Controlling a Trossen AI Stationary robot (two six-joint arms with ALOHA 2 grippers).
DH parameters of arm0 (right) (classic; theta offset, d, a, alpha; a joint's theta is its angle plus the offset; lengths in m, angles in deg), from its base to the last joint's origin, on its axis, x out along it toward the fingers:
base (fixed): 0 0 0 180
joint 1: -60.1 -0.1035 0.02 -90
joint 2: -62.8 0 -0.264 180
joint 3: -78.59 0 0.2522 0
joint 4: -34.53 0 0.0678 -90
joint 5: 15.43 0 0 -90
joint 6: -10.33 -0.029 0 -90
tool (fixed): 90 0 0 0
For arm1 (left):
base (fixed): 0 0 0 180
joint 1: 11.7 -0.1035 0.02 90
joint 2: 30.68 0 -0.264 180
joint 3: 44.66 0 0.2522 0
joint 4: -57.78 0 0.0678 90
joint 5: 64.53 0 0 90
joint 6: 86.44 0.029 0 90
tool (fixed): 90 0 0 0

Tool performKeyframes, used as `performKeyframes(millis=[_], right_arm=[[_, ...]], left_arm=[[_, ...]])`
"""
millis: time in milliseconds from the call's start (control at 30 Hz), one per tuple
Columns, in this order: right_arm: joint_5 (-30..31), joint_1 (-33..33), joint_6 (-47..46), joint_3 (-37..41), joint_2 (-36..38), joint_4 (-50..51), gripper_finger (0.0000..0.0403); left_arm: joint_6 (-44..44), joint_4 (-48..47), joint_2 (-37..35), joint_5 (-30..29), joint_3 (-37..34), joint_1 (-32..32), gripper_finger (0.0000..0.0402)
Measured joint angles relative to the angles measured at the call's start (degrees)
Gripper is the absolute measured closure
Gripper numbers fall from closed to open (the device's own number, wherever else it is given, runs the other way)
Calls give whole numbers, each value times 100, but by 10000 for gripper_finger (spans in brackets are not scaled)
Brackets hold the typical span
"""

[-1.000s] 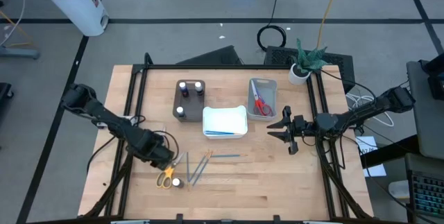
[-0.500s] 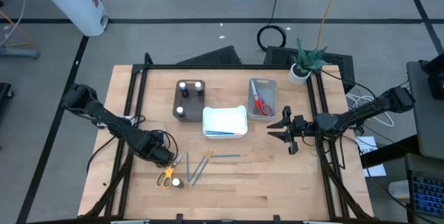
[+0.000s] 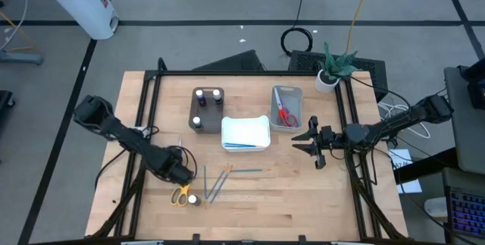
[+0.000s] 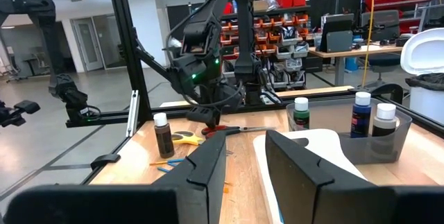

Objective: Pick & Place Paint Supplies
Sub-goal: Put the black scissors into the gray bin

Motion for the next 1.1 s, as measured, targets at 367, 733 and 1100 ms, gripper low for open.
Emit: performKeyframes(millis=[367, 733, 1100], right_arm=[[-2, -2, 0, 0, 2, -2, 310], [-2, -2, 0, 0, 2, -2, 310], [-2, -1, 0, 0, 2, -1, 310]], left_arm=[[482, 385, 360, -113, 25, -26, 273], [717, 398, 371, -183, 19, -51, 377], [1061, -735, -36, -889, 160, -130, 389]])
